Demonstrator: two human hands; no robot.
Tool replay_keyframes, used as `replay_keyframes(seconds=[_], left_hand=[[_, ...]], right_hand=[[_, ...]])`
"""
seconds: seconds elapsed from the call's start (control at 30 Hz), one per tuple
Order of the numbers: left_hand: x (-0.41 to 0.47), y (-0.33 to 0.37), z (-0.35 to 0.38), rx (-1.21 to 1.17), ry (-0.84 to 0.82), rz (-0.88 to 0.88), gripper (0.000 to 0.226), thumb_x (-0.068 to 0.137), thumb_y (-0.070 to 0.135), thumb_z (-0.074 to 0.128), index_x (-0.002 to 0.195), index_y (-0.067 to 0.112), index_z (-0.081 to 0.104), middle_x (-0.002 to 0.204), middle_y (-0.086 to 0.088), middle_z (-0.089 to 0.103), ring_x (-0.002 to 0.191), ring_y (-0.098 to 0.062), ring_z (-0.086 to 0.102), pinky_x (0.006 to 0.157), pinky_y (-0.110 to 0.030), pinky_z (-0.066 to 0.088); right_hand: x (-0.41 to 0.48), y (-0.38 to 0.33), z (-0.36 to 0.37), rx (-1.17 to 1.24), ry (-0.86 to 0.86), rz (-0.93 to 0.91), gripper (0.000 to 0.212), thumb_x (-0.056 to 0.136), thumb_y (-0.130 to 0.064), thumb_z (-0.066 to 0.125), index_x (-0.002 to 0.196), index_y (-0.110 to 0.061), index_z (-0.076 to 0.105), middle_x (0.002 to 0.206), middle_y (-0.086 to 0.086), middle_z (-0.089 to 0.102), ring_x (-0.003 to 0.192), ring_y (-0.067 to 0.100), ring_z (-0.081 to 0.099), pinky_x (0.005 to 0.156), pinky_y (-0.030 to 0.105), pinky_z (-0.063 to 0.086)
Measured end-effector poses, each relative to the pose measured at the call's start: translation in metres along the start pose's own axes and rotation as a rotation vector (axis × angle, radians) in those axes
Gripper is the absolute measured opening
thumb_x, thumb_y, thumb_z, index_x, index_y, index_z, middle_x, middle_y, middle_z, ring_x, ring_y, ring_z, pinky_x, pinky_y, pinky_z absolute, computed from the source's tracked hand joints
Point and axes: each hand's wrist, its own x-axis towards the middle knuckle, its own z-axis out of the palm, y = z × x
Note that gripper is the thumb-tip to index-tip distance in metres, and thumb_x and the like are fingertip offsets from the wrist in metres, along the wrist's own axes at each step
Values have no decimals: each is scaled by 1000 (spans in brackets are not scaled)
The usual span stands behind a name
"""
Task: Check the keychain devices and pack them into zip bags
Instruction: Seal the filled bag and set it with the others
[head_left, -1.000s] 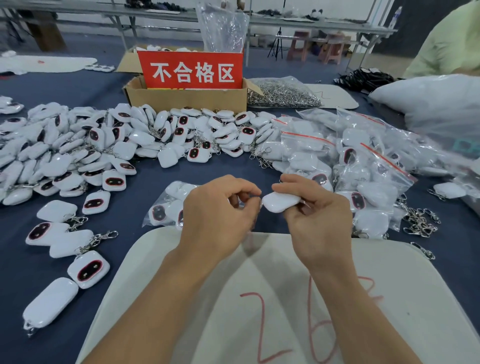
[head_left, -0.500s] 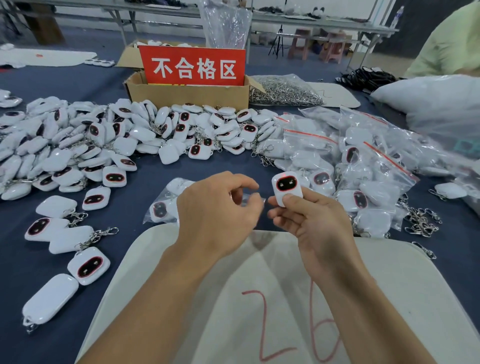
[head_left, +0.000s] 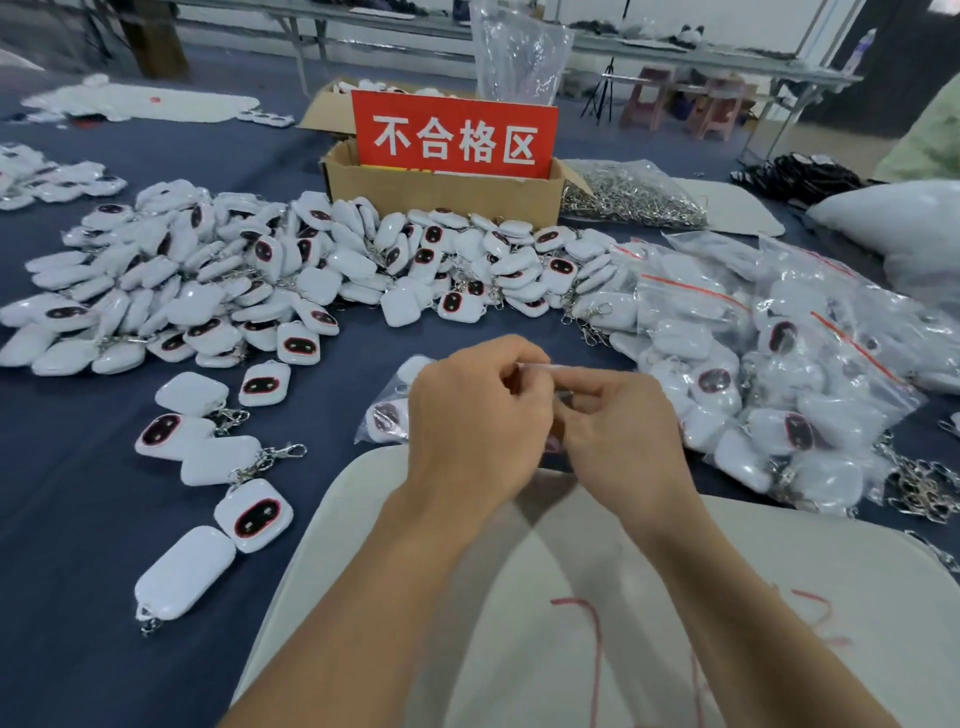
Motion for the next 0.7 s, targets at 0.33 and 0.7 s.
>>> replay_keyframes(seconds=[0.33,0.7], left_hand=[[36,-24,-17,-476,227,-490,18,81,26,64,75,35,78,55,12,61,53,-9,53,59,-29,48],[34,-23,-14,-428,137,-408,18,77,26,65,78,37,80,67,13,72,61,-2,60,62,-25,50]], right_hand=[[115,-39,0,-270,173,-145,18,82,-23,66,74,-28,81,72,-11,76,53,2,59,48,15,41],[182,3,77,-799,-325,-205,18,95,-10,56,111,-14,63,112,6,67,100,23,58,80,29,40]])
